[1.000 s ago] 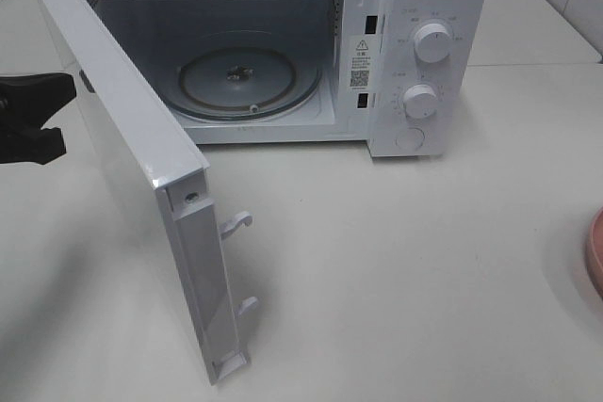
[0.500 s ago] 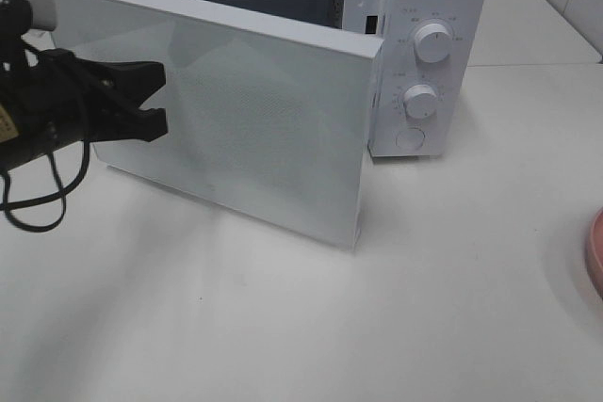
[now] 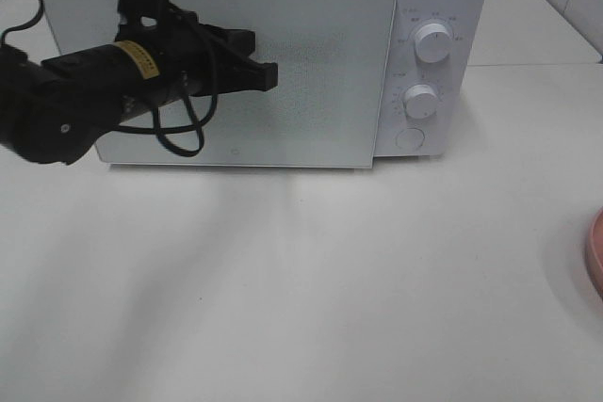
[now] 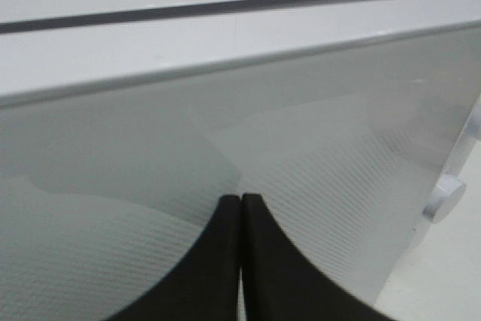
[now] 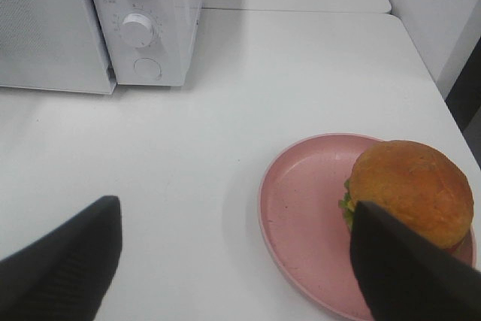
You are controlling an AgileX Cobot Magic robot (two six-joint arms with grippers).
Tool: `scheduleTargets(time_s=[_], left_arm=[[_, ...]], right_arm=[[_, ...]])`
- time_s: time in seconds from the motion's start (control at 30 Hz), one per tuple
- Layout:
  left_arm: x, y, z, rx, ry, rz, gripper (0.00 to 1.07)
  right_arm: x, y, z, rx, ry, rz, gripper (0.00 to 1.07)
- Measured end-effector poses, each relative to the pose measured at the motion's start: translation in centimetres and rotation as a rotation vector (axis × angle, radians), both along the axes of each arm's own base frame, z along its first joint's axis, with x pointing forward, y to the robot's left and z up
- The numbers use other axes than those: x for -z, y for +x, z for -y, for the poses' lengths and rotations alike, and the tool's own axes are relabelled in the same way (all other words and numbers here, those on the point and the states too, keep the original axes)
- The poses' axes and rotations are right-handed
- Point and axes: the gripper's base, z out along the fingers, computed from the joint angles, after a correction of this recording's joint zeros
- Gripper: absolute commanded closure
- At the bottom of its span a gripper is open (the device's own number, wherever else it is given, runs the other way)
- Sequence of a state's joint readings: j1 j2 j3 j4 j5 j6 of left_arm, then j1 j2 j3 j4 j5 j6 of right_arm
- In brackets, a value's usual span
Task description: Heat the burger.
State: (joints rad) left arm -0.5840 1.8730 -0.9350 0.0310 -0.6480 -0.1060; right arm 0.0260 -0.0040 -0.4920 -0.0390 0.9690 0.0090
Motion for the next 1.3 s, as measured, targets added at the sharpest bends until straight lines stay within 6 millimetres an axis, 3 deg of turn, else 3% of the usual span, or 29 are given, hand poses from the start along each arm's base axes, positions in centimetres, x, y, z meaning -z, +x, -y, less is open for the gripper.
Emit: scheduleTargets(time_s=[0.47, 0.77, 0.93, 1.0, 1.03, 1.07, 1.1, 1.17, 1.2, 1.3], left_arm=[[0.9, 2.4, 7.2, 0.065, 0.096, -0.056, 1.07], [1.1, 2.4, 8.5, 0.071, 0.123, -0.111, 1.07], [-0.2, 1.5, 8.2, 0.058, 0.101, -0.217, 1.03], [-1.4, -0.5, 8.3, 0.085, 0.108, -0.334, 0.81], [-1.4, -0.5, 8.3, 0.085, 0.108, -0.334, 0.81], [-2.0, -2.2, 8.4, 0.127, 0.155, -0.417, 0.51], [-2.5, -4.3, 8.4, 0.180, 0.235, -0.524, 0.10], [-2.7, -5.1, 8.2, 0.202, 0.278, -0.579, 0.05], [-2.9, -6.5, 7.5, 0.232, 0.361, -0.686, 0.08], [-3.0, -7.1, 7.0, 0.247, 0.410, -0.736, 0.09]], right_arm=[[0.0, 0.0, 0.0, 0.000, 0.000, 0.000, 0.32], [0.0, 0.0, 0.0, 0.000, 0.000, 0.000, 0.32], [0.0, 0.0, 0.0, 0.000, 0.000, 0.000, 0.32], [0.0, 0.0, 0.0, 0.000, 0.000, 0.000, 0.32], [0.0, 0.0, 0.0, 0.000, 0.000, 0.000, 0.32], [0.0, 0.0, 0.0, -0.001, 0.001, 0.000, 0.32], [0.0, 0.0, 0.0, -0.001, 0.001, 0.000, 0.32], [0.0, 0.0, 0.0, -0.001, 0.001, 0.000, 0.32], [0.0, 0.0, 0.0, -0.001, 0.001, 0.000, 0.32], [0.0, 0.0, 0.0, -0.001, 0.001, 0.000, 0.32]])
